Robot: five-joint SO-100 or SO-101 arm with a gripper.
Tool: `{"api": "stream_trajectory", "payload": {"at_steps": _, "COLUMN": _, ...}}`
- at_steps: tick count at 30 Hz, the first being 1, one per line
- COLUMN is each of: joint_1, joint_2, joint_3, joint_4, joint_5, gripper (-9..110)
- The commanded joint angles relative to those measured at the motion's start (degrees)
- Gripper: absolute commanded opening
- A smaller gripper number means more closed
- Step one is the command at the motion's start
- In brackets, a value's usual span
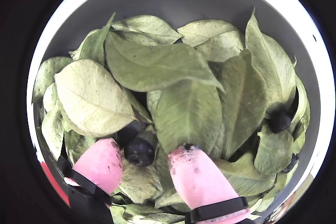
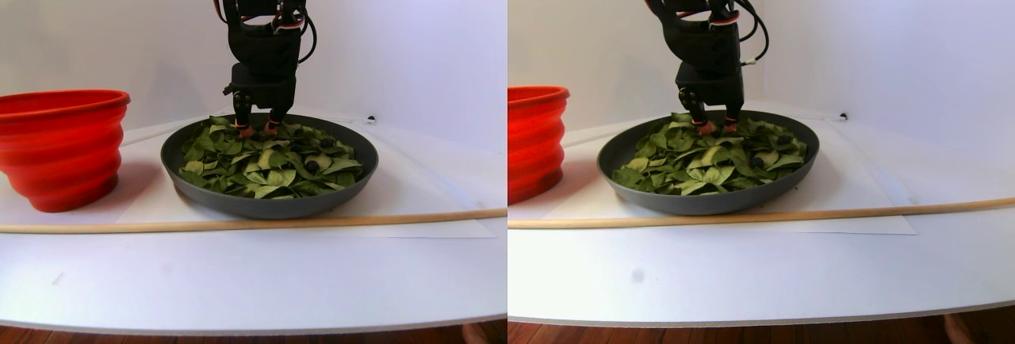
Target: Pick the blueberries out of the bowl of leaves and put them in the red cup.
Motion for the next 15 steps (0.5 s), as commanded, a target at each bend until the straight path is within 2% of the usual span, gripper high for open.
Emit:
{"api": "stream_trajectory", "payload": {"at_steps": 1, "joint_1": 0.0, "joint_2": 0.1, "joint_3": -1.6, "joint_4": -0.9, "joint_5": 1.1, "gripper": 17}}
{"api": "stream_trajectory", "payload": {"at_steps": 15, "joint_1": -0.2, "joint_2": -2.1, "joint_3": -1.1, "joint_4": -0.8, "joint_5": 1.8, "gripper": 14}}
